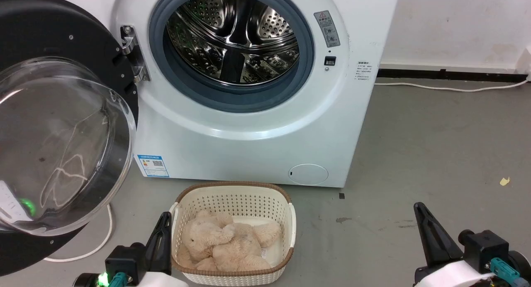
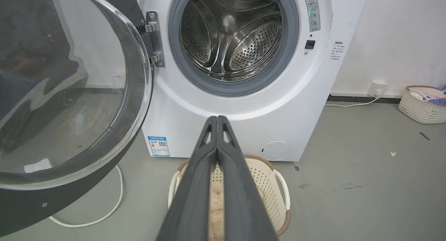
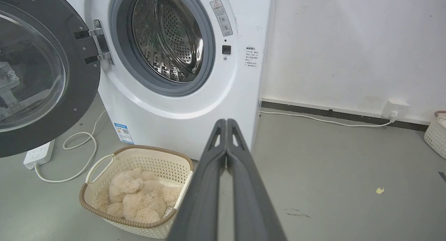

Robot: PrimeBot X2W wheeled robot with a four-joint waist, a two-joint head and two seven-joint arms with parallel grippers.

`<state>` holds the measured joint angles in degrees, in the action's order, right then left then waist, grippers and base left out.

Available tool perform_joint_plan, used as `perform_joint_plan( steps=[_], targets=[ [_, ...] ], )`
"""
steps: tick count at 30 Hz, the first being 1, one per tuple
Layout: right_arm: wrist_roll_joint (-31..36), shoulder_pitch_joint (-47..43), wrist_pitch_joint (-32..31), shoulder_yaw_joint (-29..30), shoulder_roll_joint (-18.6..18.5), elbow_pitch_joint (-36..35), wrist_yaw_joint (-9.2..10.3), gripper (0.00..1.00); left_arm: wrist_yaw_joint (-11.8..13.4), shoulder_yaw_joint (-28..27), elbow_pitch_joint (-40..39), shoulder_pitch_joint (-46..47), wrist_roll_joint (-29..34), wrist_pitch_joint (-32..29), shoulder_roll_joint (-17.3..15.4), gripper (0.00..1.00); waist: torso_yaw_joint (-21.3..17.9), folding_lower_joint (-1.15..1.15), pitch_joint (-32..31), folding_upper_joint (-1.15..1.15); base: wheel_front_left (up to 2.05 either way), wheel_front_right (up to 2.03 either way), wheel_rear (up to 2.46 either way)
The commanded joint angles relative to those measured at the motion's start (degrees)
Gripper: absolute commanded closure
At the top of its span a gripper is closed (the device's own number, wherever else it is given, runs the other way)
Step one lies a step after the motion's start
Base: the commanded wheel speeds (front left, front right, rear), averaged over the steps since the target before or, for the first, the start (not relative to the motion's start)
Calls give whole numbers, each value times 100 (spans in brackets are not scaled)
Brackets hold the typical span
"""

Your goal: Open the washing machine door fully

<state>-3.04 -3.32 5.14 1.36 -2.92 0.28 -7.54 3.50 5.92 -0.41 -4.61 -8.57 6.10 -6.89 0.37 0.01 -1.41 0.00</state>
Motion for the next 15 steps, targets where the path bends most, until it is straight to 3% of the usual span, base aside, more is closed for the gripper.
perform_joint_plan(
  steps=[1, 15],
  targets=[
    [55, 81, -26, -12, 2, -13, 3, 100, -34, -43, 10, 95, 69, -24, 25, 100, 0, -1, 2, 0, 0, 0, 0],
    [117, 144, -148, -43, 3, -16, 4, 100, -113, -181, 18, 187, 267, -171, 119, 100, -10, -1, 37, 0, 0, 0, 0]
  ],
)
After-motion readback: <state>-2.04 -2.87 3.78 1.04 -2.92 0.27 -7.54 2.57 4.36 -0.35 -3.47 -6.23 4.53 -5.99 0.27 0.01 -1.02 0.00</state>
